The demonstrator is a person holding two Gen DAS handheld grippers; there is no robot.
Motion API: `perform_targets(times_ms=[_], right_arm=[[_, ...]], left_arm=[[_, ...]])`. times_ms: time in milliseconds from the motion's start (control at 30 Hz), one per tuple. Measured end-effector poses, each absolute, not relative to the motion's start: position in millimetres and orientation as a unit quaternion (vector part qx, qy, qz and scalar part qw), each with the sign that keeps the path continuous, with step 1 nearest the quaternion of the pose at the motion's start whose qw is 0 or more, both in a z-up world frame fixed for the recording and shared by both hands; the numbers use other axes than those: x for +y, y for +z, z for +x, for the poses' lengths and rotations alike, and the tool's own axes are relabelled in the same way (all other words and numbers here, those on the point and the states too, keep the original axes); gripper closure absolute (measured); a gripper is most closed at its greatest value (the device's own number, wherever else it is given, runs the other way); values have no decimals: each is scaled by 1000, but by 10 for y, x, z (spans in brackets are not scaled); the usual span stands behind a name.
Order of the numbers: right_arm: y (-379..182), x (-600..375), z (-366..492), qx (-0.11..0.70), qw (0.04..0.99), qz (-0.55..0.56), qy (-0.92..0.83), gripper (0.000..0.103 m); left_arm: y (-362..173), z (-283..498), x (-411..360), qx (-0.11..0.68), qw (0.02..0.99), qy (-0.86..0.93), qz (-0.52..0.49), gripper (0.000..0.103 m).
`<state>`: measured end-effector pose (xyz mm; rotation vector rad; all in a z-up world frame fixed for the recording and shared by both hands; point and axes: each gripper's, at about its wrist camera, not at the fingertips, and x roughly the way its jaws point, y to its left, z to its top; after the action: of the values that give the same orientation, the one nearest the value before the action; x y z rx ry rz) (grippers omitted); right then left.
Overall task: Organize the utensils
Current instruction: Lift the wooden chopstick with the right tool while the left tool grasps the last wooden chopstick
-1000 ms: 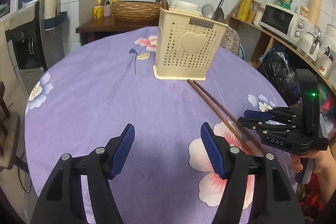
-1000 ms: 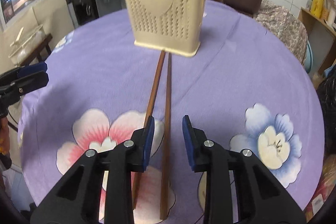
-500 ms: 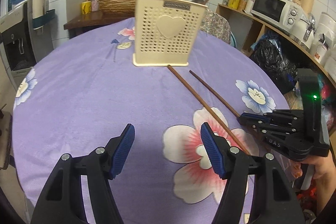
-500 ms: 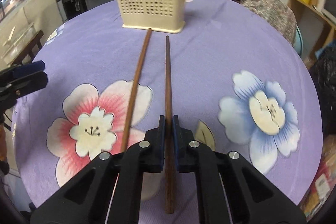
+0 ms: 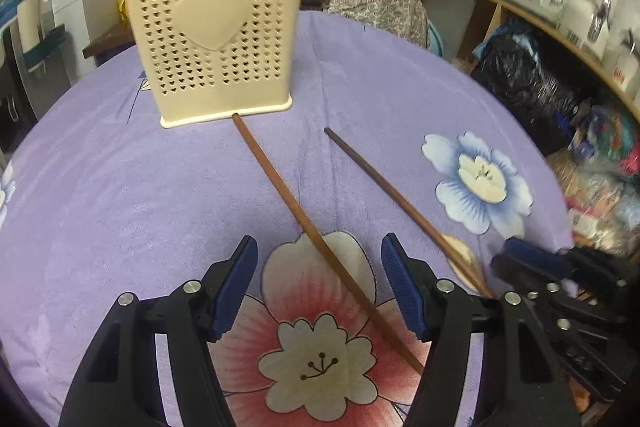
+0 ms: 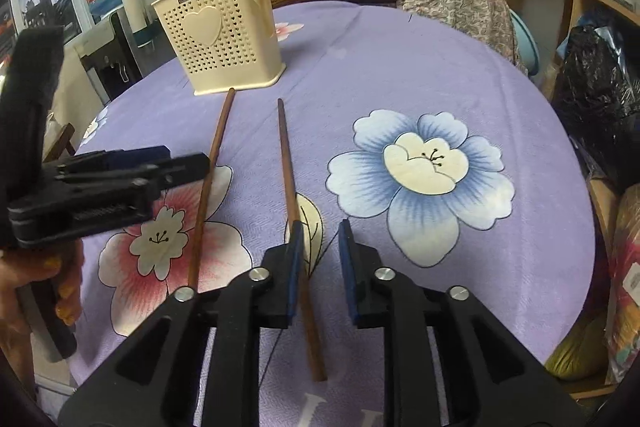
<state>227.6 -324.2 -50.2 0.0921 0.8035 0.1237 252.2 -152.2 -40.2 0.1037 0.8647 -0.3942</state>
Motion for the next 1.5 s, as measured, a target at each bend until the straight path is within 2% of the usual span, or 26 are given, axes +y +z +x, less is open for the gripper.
perform_targets(times_ms=[33,133,200,300,500,767,833,867,900,1000,1133,1400,1500], right_arm=[[-491,-3233,2265,388,919,40,58,77],[-468,-3221,2240,381,922,37,57,77],[-462,-3253,2256,379,922,51,57,77],[-468,-3288,2265,384,919,67,58,77],[-503,-3273,2231,392,915,61,67,77],[-512,-3192,2406,397,911,63,90,77],[-485,-3145,2488,399,909,54,103,77],[-476,-3124,2534,401,908,50,108,77],[-469,-3109,2602,403,906,49,115,77],[-483,-3068,2841,419,896,47,136,77],[-518,-2947,3172,434,889,16,144,77],[-629,-2628,3688,449,881,-53,135,77],[-623,-2582,3789,447,883,-57,130,81]], left_arm=[[-437,2505,-1563,420,886,-186,58,40],[-517,2481,-1630,428,885,-167,75,52],[-525,2472,-1648,425,887,-157,90,72],[-510,2462,-1598,430,882,-167,92,89],[-454,2370,-1305,434,882,-168,76,100],[-432,2189,-840,439,881,-177,-9,99],[-345,2254,-755,424,891,-160,-22,81],[-317,2288,-743,420,894,-154,-24,53],[-275,2347,-738,413,898,-147,-29,41],[-205,2535,-821,392,910,-132,-13,41],[-247,2865,-832,411,904,-112,-23,43],[-324,2997,-760,422,902,-89,-25,45],[-378,3056,-740,431,898,-85,-37,46]])
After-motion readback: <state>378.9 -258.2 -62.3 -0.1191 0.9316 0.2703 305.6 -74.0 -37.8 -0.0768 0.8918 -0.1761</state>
